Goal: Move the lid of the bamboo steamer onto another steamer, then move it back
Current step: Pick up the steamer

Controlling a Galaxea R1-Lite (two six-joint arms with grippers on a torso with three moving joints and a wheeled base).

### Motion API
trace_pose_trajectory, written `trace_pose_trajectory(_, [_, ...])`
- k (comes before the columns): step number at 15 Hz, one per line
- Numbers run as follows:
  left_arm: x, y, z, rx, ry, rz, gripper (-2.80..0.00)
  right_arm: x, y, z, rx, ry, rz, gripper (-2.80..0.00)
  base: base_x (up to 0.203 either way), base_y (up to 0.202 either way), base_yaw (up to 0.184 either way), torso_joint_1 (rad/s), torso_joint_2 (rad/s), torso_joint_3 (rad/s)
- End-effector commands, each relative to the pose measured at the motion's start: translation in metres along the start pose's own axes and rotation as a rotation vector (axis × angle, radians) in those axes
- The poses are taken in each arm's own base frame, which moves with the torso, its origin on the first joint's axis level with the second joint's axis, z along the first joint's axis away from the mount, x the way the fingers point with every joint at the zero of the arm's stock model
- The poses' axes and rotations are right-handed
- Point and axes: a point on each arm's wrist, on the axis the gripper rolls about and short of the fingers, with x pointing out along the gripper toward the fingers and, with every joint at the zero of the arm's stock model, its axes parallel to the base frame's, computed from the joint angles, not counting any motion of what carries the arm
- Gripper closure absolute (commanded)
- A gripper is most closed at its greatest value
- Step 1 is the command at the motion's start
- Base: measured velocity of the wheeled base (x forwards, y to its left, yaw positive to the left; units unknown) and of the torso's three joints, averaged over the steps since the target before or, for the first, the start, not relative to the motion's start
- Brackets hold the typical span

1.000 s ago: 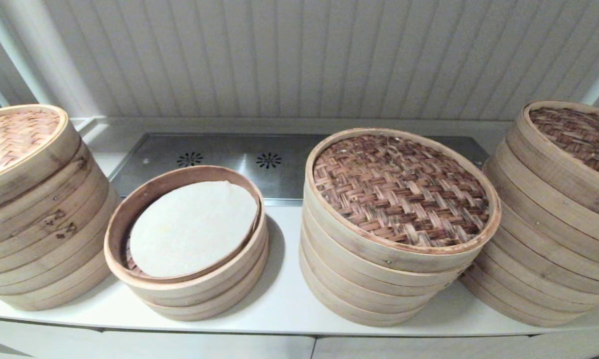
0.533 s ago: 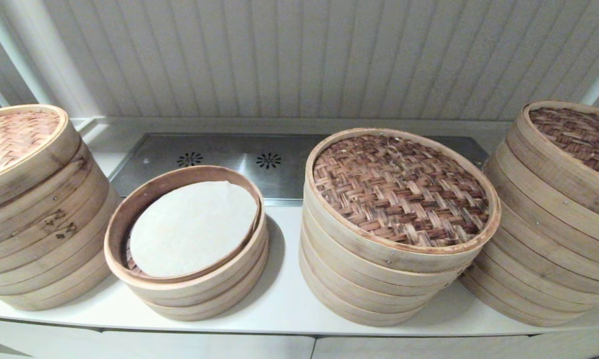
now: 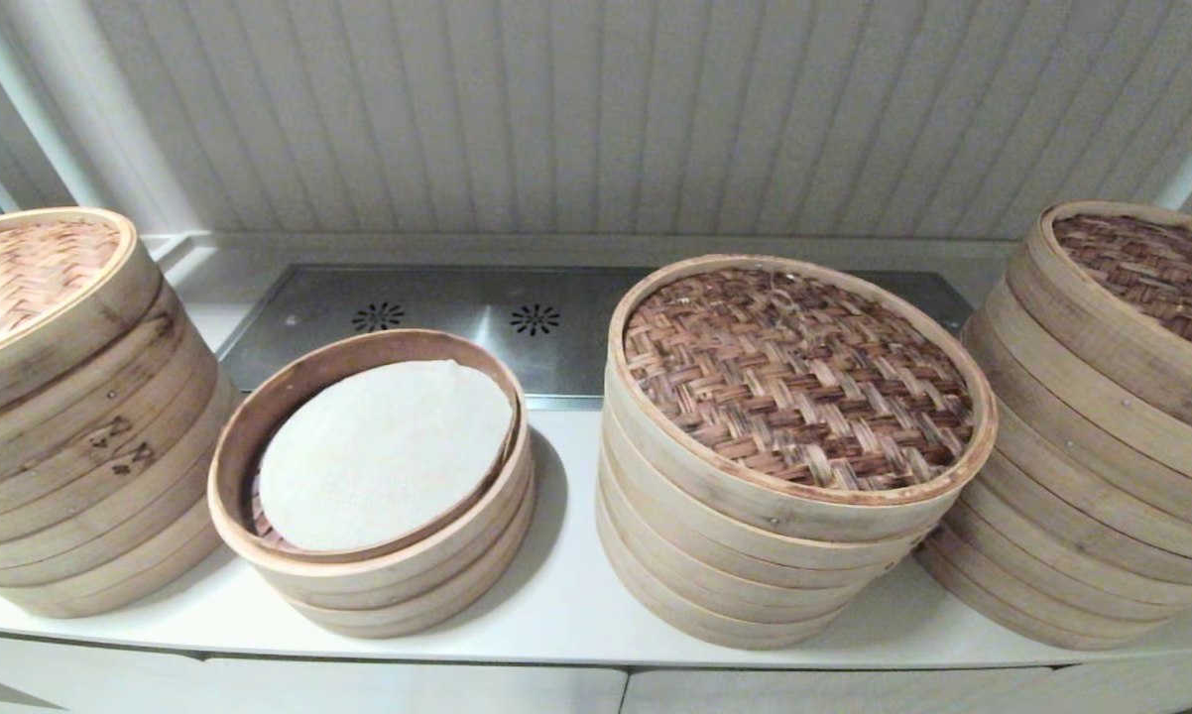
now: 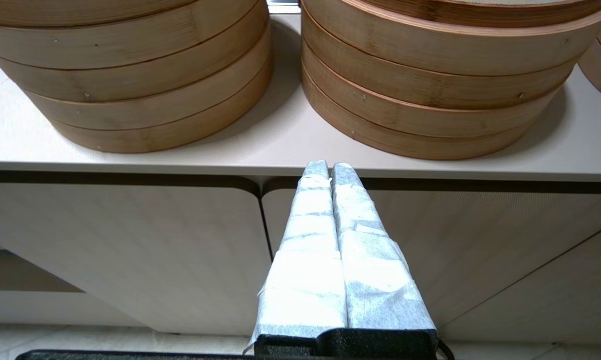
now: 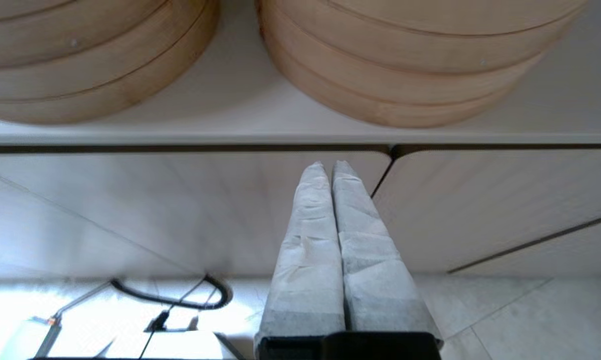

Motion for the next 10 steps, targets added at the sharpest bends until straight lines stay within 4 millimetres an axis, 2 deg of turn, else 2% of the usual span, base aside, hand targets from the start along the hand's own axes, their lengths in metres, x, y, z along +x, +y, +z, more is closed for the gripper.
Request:
trace_pose_trajectory(1, [0.000, 0.000, 0.000, 0.000, 0.003, 0.000, 0.00, -0.003, 0.000, -0.001, 0.002, -0.039, -0.004, 0.00, 0.000, 0.000, 0.000, 0.000, 0.00, 0.000])
trace_pose_trajectory(4, [0.000, 0.000, 0.000, 0.000, 0.001, 0.000, 0.00, -0.015, 0.000, -0.010, -0.020, -0.185, 0.020, 0.00, 0.000, 0.000, 0.000, 0.000, 0.00, 0.000])
trace_pose_trajectory(7, [0.000, 0.000, 0.002, -0.001, -0.009, 0.003, 0.00, -0.014, 0.000, -0.013, -0.043, -0.175, 0.041, 0.00, 0.000, 0.000, 0.000, 0.000, 0.00, 0.000])
trace_pose_trajectory(8, [-0.003, 0.000, 0.010, -0.001, -0.039, 0.008, 0.00, -0.014, 0.000, -0.013, -0.043, -0.173, 0.040, 0.00, 0.000, 0.000, 0.000, 0.000, 0.00, 0.000])
trace_pose_trajectory(10, [-0.018, 0.001, 0.045, -0.002, -0.129, 0.014, 0.00, -0.015, 0.000, -0.013, -0.043, -0.174, 0.043, 0.00, 0.000, 0.000, 0.000, 0.000, 0.00, 0.000])
